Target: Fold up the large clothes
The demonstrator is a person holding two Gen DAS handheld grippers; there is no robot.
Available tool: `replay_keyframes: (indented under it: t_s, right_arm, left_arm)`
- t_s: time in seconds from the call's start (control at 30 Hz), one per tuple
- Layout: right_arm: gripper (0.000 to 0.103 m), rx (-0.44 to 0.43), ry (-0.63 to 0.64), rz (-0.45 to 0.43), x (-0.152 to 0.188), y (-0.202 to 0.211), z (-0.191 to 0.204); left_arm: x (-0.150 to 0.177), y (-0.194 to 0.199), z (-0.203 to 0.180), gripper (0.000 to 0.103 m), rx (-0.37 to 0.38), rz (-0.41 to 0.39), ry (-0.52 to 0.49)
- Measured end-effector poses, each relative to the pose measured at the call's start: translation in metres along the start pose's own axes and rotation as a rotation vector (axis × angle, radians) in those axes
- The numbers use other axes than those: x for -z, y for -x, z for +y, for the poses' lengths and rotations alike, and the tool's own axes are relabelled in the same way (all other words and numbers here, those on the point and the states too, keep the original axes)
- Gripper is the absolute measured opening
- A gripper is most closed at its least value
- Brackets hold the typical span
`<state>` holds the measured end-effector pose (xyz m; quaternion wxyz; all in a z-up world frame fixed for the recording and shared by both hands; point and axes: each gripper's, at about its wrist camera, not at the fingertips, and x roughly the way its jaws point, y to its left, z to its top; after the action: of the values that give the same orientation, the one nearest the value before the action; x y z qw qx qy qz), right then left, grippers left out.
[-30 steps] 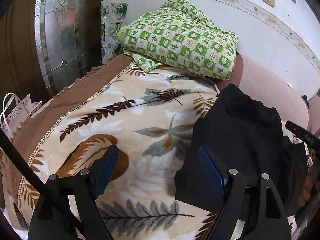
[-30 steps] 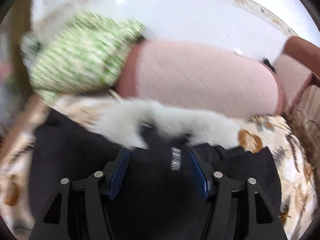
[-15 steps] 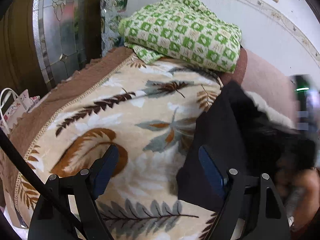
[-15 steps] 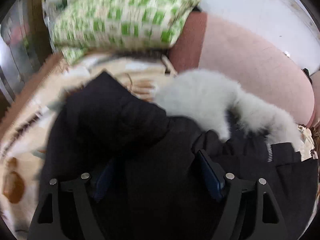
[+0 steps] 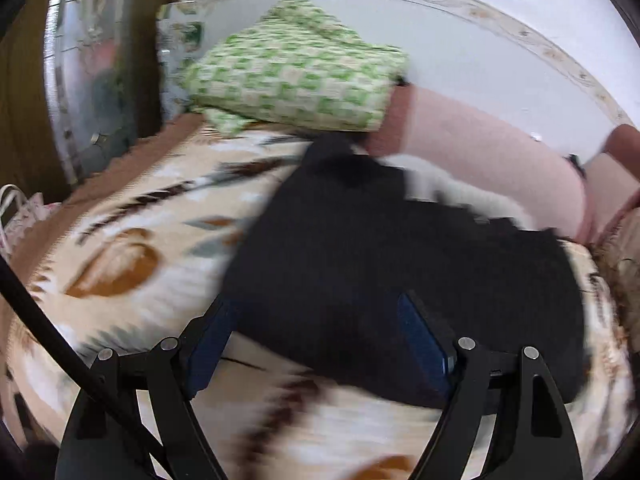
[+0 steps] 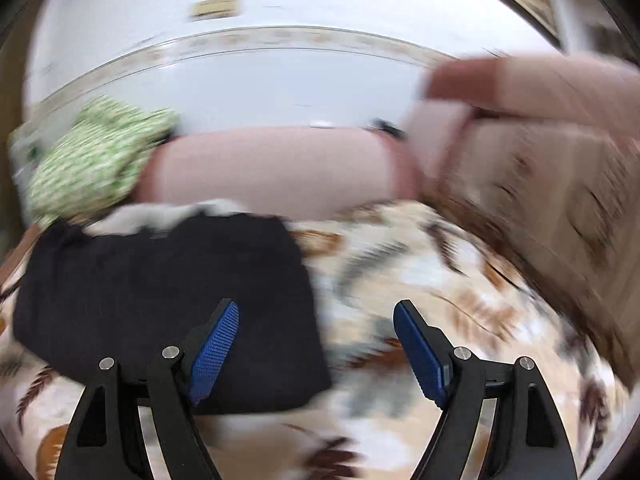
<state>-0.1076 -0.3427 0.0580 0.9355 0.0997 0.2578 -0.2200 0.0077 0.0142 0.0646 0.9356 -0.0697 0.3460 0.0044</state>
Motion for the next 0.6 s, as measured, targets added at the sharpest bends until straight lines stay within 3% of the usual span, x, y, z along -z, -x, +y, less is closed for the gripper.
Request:
replay_keyframes:
  t_s: [0.13,0.2,0.3,0.47,0.6]
  right_arm:
    - [0.084,-0.011,-0.207,-0.005,-0.006,0.007,-0.064]
    - [0.084,-0.023,-0.304,0.045,-0.002,-0.003,-0.091]
    - [0.084,-0.042,-0.359,0.09,0.004,-0.017,-0.103]
    - [0.084,-0.081,-0.356,0.104,0.006,-0.019,-0.102]
    - [0.084,-0.082,-0.322,0.09,0.007,-0.021,-0.095]
  left_arm:
    - [-0.005,-0.011,-0.106,0.081,0.081,0.007,-0.115]
    - [-0.002,-0.025,-0.164,0.081,0.113,0.001,-0.217]
    - [0.008,-0.049,-0.226,0.081,0.11,-0.031,-0.324]
    - [0.026,-0.105,-0.259,0.081,0.041,0.024,-0.32]
    - [0.038,-0.111,-0.269,0.084,-0.008,-0.025,-0.391]
